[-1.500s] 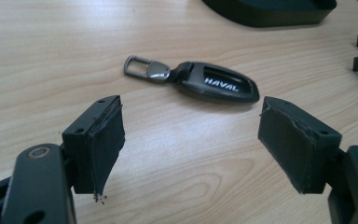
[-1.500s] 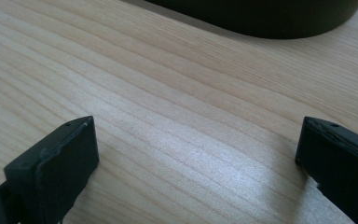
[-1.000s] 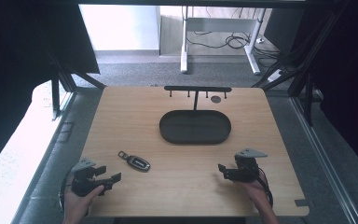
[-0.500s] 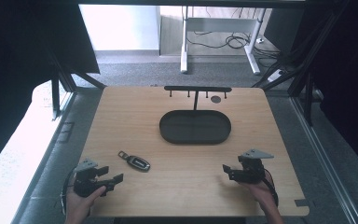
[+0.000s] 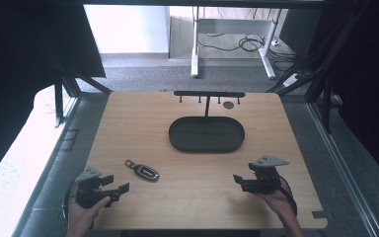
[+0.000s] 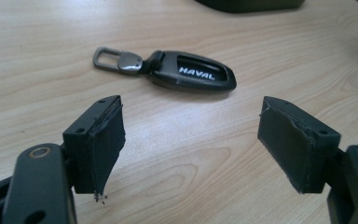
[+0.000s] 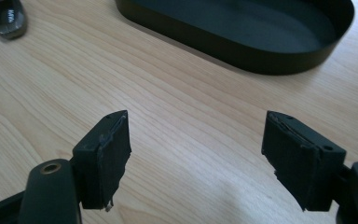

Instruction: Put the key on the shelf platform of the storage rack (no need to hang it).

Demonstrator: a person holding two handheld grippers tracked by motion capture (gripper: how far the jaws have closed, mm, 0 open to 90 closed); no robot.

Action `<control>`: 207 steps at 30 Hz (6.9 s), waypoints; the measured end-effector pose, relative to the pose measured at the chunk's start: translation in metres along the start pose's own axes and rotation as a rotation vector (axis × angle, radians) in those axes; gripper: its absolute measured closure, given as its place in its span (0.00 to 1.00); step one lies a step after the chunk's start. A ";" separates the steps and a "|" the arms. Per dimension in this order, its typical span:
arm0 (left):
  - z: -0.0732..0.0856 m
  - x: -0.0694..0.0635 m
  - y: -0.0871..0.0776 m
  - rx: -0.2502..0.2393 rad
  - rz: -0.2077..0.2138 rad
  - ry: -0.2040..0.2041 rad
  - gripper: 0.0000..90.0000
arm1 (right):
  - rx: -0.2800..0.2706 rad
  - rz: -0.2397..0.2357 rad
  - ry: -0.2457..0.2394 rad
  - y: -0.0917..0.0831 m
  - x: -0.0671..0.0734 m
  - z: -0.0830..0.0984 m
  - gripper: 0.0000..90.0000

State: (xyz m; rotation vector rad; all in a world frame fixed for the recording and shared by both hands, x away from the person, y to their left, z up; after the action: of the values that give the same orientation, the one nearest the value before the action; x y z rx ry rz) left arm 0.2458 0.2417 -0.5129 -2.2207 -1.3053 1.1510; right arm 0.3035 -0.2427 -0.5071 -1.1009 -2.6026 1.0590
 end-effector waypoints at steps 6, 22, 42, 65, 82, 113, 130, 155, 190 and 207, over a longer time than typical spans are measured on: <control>-0.001 0.001 -0.005 -0.012 -0.004 -0.007 0.26 | 0.047 -0.032 -0.050 0.005 0.006 -0.011 0.27; -0.001 0.002 -0.002 -0.001 -0.007 -0.009 0.26 | 0.083 -0.085 -0.038 0.008 0.000 -0.047 0.35; 0.001 0.003 0.001 0.004 -0.015 -0.008 0.25 | 0.131 -0.136 -0.136 0.022 0.012 -0.109 0.37; 0.001 -0.001 0.001 0.016 -0.003 0.000 0.25 | 0.151 -0.209 -0.213 0.049 0.035 -0.151 0.39; 0.000 0.002 0.000 0.018 -0.006 -0.004 0.25 | 0.192 -0.239 -0.254 0.067 0.054 -0.169 0.39; 0.000 0.005 -0.002 0.022 0.000 -0.006 0.25 | 0.273 -0.336 -0.335 0.124 0.110 -0.203 0.38; 0.000 0.005 -0.002 0.024 0.003 -0.007 0.25 | 0.289 -0.363 -0.363 0.139 0.124 -0.215 0.37; 0.000 0.007 -0.004 0.022 0.004 -0.012 0.25 | 0.341 -0.405 -0.409 0.171 0.150 -0.219 0.37; -0.001 0.011 -0.004 0.020 -0.002 -0.018 0.25 | 0.461 -0.423 -0.449 0.228 0.186 -0.193 0.46; 0.000 0.011 -0.002 0.028 -0.004 -0.018 0.25 | 0.466 -0.406 -0.482 0.227 0.186 -0.193 0.54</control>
State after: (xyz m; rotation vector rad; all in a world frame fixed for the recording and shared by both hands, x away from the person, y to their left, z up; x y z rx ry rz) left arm 0.2468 0.2517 -0.5168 -2.1917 -1.2920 1.1832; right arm 0.3710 0.1010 -0.5375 -0.2178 -2.5108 1.8526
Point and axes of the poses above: each handheld gripper's, and its own axes: y roughly forward along the jaws, z roughly out of its underside, x roughly to its left, the point moved 3 cm from there along y, roughly forward along the jaws, and after that the axes turned 15 degrees about -y, right-handed, at the moved point
